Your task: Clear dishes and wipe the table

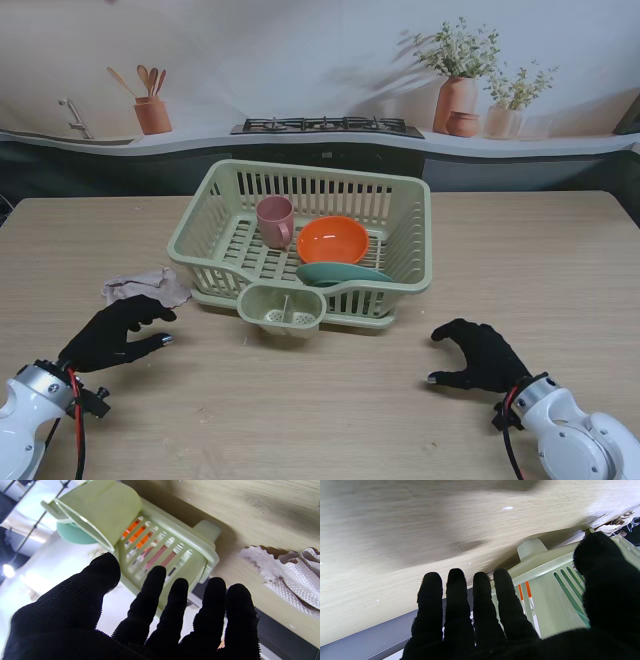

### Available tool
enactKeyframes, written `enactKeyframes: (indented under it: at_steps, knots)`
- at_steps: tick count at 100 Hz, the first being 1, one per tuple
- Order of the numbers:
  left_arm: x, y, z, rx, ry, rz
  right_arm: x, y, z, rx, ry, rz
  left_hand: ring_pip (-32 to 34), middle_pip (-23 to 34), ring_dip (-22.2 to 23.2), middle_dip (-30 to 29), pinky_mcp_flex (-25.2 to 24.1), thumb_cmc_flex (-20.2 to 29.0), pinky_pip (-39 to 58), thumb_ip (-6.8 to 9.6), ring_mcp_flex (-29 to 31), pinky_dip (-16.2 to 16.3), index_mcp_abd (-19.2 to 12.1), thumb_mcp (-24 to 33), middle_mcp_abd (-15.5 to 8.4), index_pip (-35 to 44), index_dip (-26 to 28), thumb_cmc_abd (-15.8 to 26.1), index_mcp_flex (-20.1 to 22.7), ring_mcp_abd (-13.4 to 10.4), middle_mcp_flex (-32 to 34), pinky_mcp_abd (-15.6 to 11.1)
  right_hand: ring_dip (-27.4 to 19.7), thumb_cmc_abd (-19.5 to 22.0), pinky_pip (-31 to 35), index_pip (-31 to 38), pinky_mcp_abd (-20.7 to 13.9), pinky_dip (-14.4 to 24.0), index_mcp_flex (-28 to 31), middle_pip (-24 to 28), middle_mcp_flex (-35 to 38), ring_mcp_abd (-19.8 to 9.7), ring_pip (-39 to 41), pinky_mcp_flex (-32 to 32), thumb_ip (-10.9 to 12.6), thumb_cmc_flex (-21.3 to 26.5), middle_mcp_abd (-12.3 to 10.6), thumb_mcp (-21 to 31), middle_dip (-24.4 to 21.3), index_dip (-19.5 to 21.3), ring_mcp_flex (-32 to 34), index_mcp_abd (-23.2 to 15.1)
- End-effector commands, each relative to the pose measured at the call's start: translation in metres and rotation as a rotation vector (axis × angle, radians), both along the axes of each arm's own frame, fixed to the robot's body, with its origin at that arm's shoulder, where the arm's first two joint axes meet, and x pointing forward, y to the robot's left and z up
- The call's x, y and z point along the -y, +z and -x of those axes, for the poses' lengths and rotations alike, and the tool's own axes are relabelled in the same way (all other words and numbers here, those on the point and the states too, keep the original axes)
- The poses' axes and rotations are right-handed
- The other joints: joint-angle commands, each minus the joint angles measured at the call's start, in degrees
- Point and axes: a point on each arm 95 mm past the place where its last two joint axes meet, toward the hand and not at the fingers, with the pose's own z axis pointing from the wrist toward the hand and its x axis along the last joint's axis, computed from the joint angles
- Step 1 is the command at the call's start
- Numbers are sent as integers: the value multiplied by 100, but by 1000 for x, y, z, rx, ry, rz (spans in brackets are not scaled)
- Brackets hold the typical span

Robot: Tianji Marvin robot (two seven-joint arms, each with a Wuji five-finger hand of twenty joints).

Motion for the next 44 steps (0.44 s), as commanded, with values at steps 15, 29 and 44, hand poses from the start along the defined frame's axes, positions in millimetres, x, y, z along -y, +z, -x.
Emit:
enactKeyframes:
  at_steps: [15, 29, 44]
  knots:
    - [1, -2, 2, -11, -6, -1, -2, -1, 2, -14, 8, 4, -16, 9, 10, -79, -49, -201, -119, 49, -61, -82, -21, -80, 36, -45, 55, 103, 70, 59, -72, 35, -38, 92, 33, -30, -122, 57, -151, 58, -163, -134, -26, -66, 224, -157, 4, 17, 17, -29, -170, 57]
    - [2, -2, 1, -13, -6, -1, -2, -2, 2, -14, 6, 7, -14, 9, 12, -79, -53, -201, -120, 50, -57, -86, -11, -83, 50, -39, 57, 107, 81, 68, -70, 29, -38, 92, 34, -31, -128, 58, -141, 59, -158, -131, -25, -64, 221, -156, 4, 20, 17, -27, -151, 57]
    - [1, -2, 1, -13, -6, 0, -1, -1, 2, -12, 4, 9, -17, 5, 11, -80, -66, -195, -132, 52, -64, -96, -10, -88, 49, -36, 60, 109, 85, 66, -66, 6, -39, 89, 35, -30, -135, 60, -133, 49, -136, -131, -27, -65, 219, -151, -2, 25, 13, -23, -151, 57]
